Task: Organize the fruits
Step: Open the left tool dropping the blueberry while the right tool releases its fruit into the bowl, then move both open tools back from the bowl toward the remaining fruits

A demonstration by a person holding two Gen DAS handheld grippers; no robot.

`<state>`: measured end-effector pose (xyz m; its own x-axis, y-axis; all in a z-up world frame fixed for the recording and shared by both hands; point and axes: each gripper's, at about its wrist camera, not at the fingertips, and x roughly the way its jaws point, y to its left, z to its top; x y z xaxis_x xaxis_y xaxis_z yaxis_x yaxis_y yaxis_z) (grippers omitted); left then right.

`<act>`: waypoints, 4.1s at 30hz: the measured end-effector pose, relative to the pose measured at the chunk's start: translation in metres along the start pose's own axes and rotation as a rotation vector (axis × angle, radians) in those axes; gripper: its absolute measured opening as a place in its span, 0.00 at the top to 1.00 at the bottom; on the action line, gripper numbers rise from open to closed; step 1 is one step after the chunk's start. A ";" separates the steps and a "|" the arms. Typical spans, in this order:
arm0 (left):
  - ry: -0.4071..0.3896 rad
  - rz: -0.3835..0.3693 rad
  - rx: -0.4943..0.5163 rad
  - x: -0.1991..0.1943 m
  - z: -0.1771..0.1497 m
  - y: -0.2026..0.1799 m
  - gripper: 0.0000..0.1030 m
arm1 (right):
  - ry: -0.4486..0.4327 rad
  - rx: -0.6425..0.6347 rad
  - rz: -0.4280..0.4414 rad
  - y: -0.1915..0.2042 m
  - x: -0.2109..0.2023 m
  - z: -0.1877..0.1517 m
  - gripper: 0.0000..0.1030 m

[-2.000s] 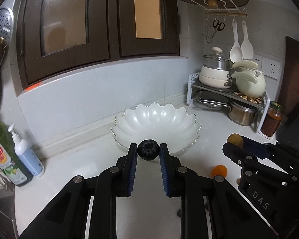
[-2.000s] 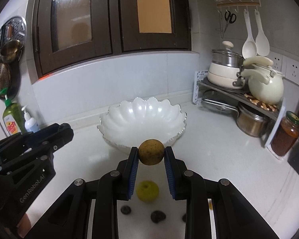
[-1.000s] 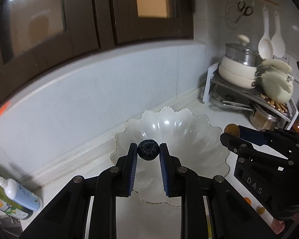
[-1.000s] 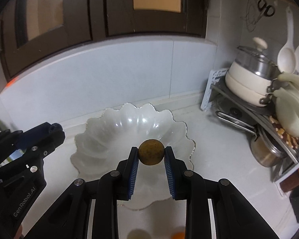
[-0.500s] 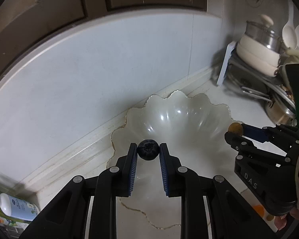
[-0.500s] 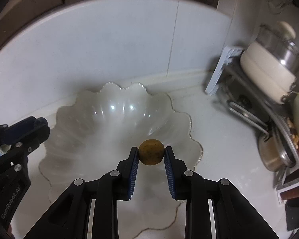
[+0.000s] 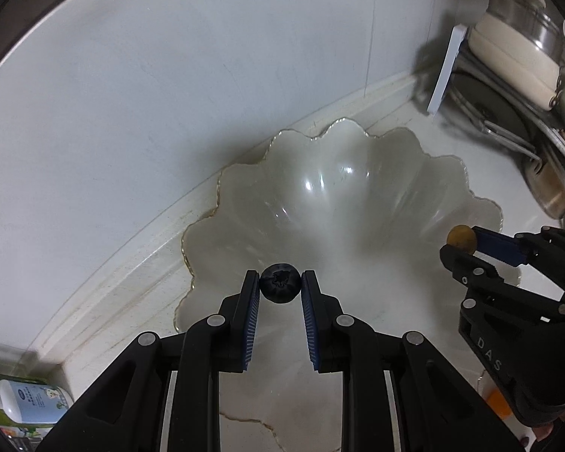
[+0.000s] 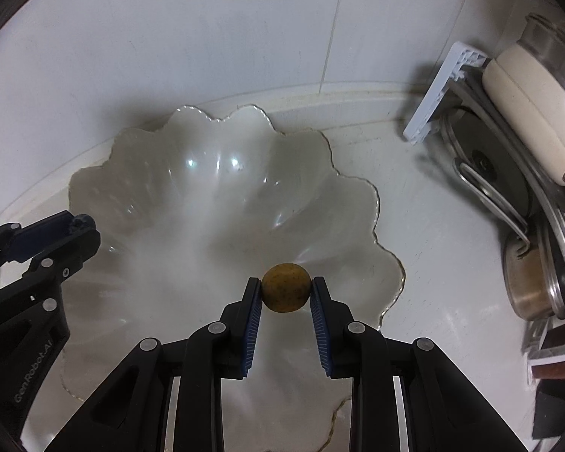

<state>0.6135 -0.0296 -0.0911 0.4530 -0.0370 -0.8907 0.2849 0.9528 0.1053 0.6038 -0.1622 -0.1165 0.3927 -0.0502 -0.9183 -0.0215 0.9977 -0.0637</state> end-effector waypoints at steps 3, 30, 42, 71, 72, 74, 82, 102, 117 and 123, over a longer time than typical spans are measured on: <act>0.014 0.005 0.002 0.004 0.000 -0.001 0.77 | 0.015 -0.006 -0.004 0.000 0.002 0.001 0.73; -0.218 0.071 -0.011 -0.104 -0.052 -0.007 0.42 | -0.176 0.047 0.027 -0.016 -0.089 -0.057 0.59; -0.329 0.073 -0.016 -0.166 -0.093 -0.021 0.42 | -0.328 0.030 -0.002 -0.019 -0.147 -0.104 0.59; -0.522 0.019 -0.046 -0.292 -0.222 -0.098 0.40 | -0.569 0.102 0.027 -0.071 -0.274 -0.259 0.59; -0.526 0.022 -0.044 -0.294 -0.227 -0.102 0.40 | -0.568 0.102 0.032 -0.073 -0.275 -0.263 0.59; -0.530 0.022 -0.045 -0.298 -0.235 -0.108 0.40 | -0.567 0.105 0.036 -0.077 -0.277 -0.273 0.59; -0.535 0.021 -0.056 -0.308 -0.264 -0.130 0.40 | -0.573 0.116 0.037 -0.091 -0.285 -0.309 0.59; -0.503 0.000 -0.075 -0.299 -0.308 -0.173 0.39 | -0.579 0.130 0.079 -0.111 -0.270 -0.360 0.59; -0.485 0.030 -0.087 -0.261 -0.326 -0.191 0.39 | -0.519 0.113 0.069 -0.113 -0.232 -0.382 0.59; -0.456 0.048 -0.093 -0.239 -0.331 -0.194 0.40 | -0.499 0.107 0.062 -0.112 -0.214 -0.387 0.59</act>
<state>0.1702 -0.1061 -0.0454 0.7947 -0.1008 -0.5986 0.1870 0.9788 0.0835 0.1668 -0.2804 -0.0640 0.7853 0.0104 -0.6191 0.0252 0.9985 0.0487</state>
